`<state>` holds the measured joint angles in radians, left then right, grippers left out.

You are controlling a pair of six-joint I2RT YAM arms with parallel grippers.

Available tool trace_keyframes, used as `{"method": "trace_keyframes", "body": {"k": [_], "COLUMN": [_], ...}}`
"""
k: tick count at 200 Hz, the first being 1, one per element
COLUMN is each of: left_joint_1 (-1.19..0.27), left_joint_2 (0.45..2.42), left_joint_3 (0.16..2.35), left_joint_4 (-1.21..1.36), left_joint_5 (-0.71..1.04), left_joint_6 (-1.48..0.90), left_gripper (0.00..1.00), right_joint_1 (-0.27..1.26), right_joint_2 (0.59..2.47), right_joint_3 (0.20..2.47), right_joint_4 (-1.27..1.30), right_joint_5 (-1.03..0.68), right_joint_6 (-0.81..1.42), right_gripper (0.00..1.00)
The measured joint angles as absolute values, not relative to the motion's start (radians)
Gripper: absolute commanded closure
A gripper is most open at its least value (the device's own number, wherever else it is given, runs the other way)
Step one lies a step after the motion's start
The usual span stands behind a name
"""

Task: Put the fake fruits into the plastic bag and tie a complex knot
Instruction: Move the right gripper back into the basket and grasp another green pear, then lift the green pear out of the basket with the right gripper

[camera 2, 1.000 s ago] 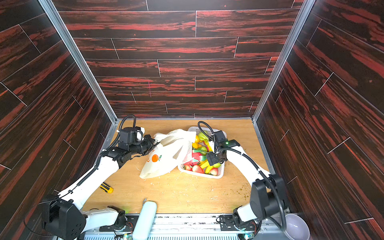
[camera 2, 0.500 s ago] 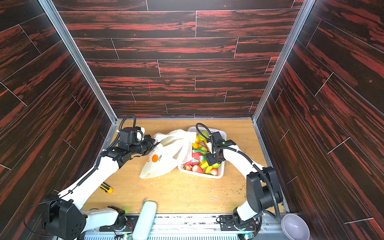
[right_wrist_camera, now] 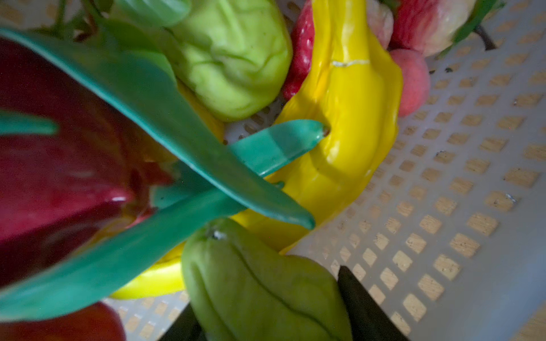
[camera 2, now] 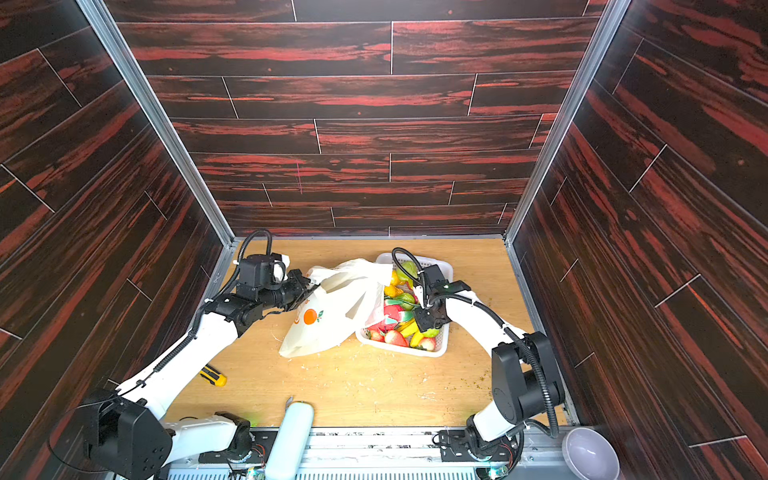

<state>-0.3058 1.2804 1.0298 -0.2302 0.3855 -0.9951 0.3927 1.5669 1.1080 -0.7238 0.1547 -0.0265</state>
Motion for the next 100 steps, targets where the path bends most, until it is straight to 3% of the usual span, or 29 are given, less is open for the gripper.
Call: {"method": "trace_keyframes", "body": {"k": [49, 100], "left_joint_1": [-0.306, -0.306], "left_joint_2": [1.280, 1.280], "left_joint_3": [1.029, 1.029], "left_joint_4": [-0.230, -0.231], "left_joint_5": [0.389, 0.390], "left_joint_6": [-0.995, -0.995], "left_gripper": [1.00, 1.00], "right_joint_1": [0.360, 0.286], "right_joint_2": [1.505, 1.320], "right_joint_3": [1.107, 1.089], "right_joint_4": [-0.722, -0.690], "right_joint_5": [0.154, 0.075], "right_joint_6": [0.007, 0.048], "right_gripper": [0.68, 0.72]}}
